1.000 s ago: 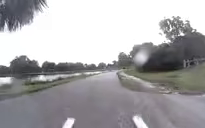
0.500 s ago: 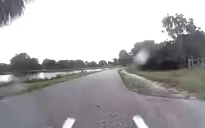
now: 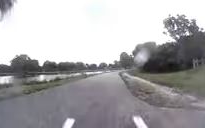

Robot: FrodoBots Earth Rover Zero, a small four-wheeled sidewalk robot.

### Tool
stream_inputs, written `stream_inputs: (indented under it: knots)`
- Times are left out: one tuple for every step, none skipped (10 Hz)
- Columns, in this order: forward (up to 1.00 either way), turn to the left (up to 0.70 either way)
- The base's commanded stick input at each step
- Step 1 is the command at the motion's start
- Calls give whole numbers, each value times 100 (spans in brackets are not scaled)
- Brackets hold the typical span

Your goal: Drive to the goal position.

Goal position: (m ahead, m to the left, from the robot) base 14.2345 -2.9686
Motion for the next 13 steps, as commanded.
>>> stream_inputs:
  knots:
    - [85, 0]
    - [85, 0]
    - [85, 0]
    - [85, 0]
    - [85, 0]
    - [85, -2]
    - [85, -29]
    - [85, -18]
    - [85, -7]
    - [85, 0]
    - [85, 0]
    - [85, 0]
    - [85, 0]
